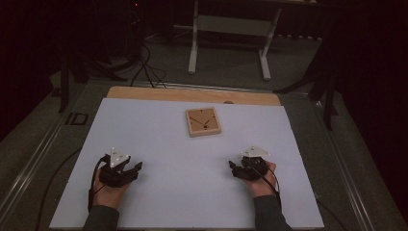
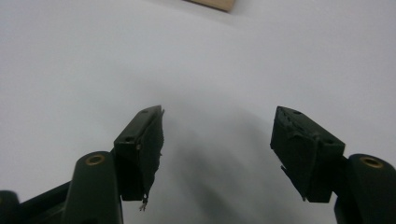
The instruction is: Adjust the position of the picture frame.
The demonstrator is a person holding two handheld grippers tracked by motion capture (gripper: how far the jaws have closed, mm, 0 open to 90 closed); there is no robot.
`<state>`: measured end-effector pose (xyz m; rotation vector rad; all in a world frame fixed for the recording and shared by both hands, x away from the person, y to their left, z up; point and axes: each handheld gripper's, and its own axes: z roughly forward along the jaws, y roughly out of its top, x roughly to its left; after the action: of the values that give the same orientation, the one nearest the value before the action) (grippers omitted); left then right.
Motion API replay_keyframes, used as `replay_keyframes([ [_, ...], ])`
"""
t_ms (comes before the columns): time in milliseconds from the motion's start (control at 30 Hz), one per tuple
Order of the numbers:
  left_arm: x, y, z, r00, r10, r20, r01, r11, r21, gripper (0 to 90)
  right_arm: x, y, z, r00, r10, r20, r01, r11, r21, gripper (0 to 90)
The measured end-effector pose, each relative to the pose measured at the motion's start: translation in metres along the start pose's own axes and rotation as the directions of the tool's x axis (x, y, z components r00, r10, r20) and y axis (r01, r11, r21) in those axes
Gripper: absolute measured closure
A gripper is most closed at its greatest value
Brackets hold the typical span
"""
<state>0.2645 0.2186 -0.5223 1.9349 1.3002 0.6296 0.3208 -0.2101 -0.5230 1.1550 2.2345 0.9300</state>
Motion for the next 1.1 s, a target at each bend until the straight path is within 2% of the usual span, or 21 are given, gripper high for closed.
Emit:
replay_keyframes([
  [133,-0.001,0.002,-0.002,0.9999,0.013,-0.001,-0.013,0.9997,-0.020,47.8,0.003,0.000,-0.001,1.0000,0.000,-0.008,0.000,1.000,-0.011,33.9],
  [533,0.008,0.003,-0.009,0.9980,-0.059,0.023,0.060,0.9965,-0.058,47.7,0.003,0.005,-0.008,0.9988,0.048,-0.003,-0.048,0.997,-0.056,38.5],
  [867,0.010,0.004,-0.009,0.9987,-0.050,0.007,0.050,0.9976,-0.047,47.3,0.007,0.009,-0.012,0.9988,0.049,-0.006,-0.049,0.996,-0.076,40.0],
  [1100,0.011,0.004,-0.010,0.9987,-0.052,-0.001,0.051,0.9977,-0.044,47.2,0.008,0.016,-0.011,0.9996,0.027,-0.006,-0.028,0.997,-0.072,42.5],
])
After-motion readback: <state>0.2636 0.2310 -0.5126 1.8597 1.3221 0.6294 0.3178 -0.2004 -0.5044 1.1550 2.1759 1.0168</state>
